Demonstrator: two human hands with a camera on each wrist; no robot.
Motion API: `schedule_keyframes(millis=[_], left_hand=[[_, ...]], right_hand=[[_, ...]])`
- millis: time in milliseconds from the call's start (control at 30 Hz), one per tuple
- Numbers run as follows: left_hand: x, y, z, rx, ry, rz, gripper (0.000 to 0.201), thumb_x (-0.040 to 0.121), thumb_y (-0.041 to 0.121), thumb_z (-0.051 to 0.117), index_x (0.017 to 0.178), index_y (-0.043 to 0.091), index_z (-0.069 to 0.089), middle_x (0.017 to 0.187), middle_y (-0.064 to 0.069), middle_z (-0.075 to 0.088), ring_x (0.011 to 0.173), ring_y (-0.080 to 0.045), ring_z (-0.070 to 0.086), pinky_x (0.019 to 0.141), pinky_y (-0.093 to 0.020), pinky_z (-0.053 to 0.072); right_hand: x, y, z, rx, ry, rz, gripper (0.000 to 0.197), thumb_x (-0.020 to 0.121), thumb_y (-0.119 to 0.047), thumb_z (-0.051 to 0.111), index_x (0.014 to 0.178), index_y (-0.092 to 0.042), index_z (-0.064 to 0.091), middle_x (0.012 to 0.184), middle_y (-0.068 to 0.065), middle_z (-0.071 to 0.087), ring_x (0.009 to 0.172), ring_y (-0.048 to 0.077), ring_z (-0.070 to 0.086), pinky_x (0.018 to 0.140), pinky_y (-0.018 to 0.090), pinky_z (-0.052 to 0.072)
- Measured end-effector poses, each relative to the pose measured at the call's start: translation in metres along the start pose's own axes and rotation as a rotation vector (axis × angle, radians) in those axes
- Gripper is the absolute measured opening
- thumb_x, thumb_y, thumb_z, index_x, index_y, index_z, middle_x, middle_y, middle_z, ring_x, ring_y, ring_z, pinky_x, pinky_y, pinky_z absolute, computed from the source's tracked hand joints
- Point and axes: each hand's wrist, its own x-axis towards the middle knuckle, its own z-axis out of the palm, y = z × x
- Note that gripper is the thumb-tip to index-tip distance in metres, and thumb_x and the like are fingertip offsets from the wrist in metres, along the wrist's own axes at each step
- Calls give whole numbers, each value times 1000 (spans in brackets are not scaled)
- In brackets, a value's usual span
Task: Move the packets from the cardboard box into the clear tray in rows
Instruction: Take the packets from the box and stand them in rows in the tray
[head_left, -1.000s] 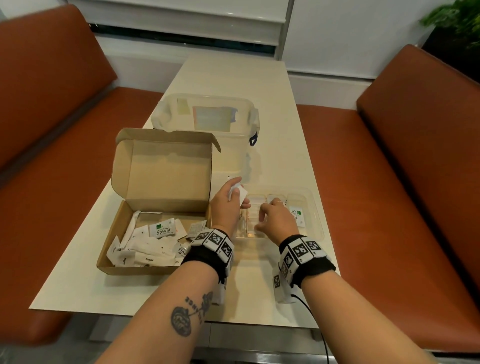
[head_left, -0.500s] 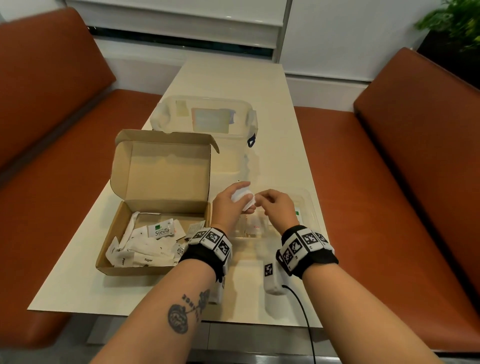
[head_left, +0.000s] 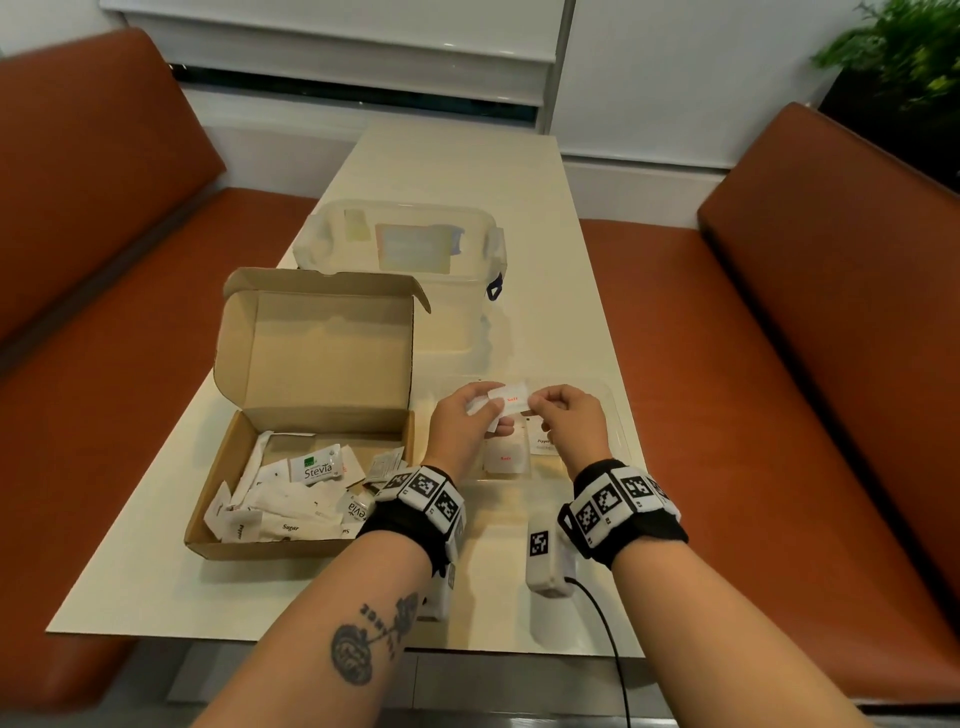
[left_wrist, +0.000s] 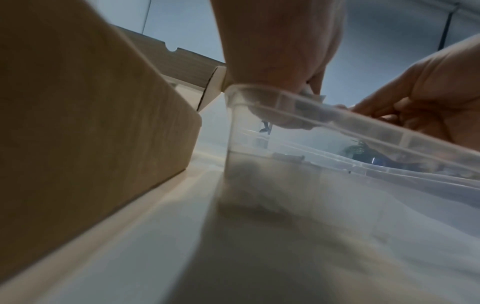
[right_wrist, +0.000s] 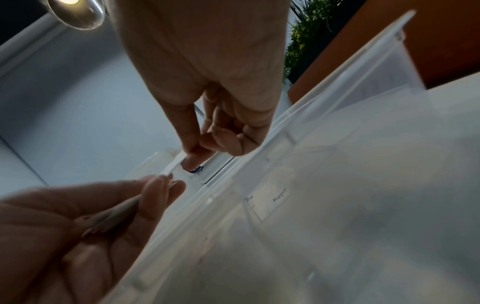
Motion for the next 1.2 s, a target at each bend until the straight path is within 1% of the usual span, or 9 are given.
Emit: schedule_keyframes(millis=[233,367,433,533,667,767,967,1100,1200], left_hand=[[-1,-4,2,91,-23,25,8,90,7,62,96,7,67,82,-8,64,56,-10,64,61,-22,56],[-1,-3,-1,98,57,44,16,95,10,56,106,10,68,87,-6,65,60,-11,63,67,-24,58],[-1,-3,-3,128,122,75,23,98,13,49,114,14,66,87,-2,65,63,-8,63,68,-20,55],[0,-1,-4,54,185,124,30,100,9,41,123,11,61,103,-3,61,67,-9,60,69,-20,54],[3,-1,-4,24,238,167,33,100,4,37,124,7,59,108,-6,59,67,-12,56,60,-12,50],[3,-2,-3,25,230,163,33,100,3,37,123,8,60,109,-8,59,67,-12,57,62,-14,52],[5,-4,-3,13,228,128,32,100,5,38,123,10,61,102,0,60,61,-7,59,68,-20,53],[5,-5,-3,25,229,114,32,100,6,39,123,12,62,90,6,61,55,0,59,70,-23,53],[5,-4,-3,27,224,103,32,100,7,40,122,13,62,88,7,62,58,-4,60,76,-32,54]], right_hand=[[2,-5,-12,9,-71,-24,18,77,-8,74,93,-10,65,63,-4,57,48,-3,49,48,10,37],[2,-6,-14,-89,-167,-3,13,79,-4,72,91,-1,71,69,-3,61,44,-6,50,45,5,35],[1,-4,-15,-146,-156,-11,8,78,-6,72,86,-2,71,69,-6,62,52,-7,54,49,4,38],[-2,1,-16,-291,-182,-31,3,78,-10,73,78,-10,70,70,-5,63,70,6,57,64,14,41],[-6,7,-9,-479,-244,-48,7,77,-18,76,74,-14,70,76,-3,65,74,7,56,70,21,38],[-7,13,-3,-610,-238,-52,10,76,-21,77,77,-12,74,91,1,67,86,10,56,74,23,37],[-8,15,6,-799,-234,-74,11,77,-22,75,82,-13,73,105,3,52,93,17,54,76,24,38],[-9,13,8,-792,-238,-118,14,75,-19,76,84,-15,66,102,1,50,91,16,53,77,24,39],[-10,9,11,-833,-260,-195,22,71,-18,78,82,-18,59,96,-1,48,90,17,52,75,27,41]])
